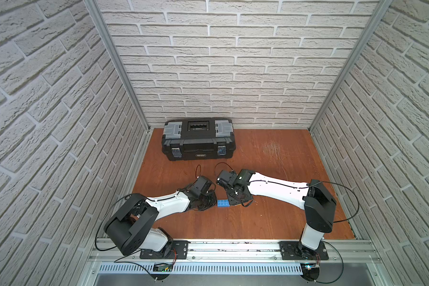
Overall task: Assemble the number 4 with lego
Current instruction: Adjust the lego brick at the center of the board.
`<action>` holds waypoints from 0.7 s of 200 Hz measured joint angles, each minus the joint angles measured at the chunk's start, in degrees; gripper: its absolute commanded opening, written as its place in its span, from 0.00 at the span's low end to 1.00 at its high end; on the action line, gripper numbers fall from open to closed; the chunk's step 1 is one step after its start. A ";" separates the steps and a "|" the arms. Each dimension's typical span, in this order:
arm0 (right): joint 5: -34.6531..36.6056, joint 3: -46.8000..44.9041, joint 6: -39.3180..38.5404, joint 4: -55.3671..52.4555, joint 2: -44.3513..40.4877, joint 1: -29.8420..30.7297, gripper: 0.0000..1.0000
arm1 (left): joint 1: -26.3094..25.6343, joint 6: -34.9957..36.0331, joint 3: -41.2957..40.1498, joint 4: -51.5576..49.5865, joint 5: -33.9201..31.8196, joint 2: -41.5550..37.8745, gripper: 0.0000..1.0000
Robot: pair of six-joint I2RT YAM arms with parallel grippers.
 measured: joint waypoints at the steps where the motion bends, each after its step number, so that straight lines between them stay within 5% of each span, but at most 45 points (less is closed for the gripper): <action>1: -0.04 0.09 -0.02 0.00 0.09 -0.04 0.02 | 0.00 0.00 0.00 0.02 0.00 0.02 0.08; 140: -1.27 12.94 -2.78 0.61 15.69 -5.27 0.02 | 0.28 -0.44 -0.09 -7.52 -3.54 -4.15 0.12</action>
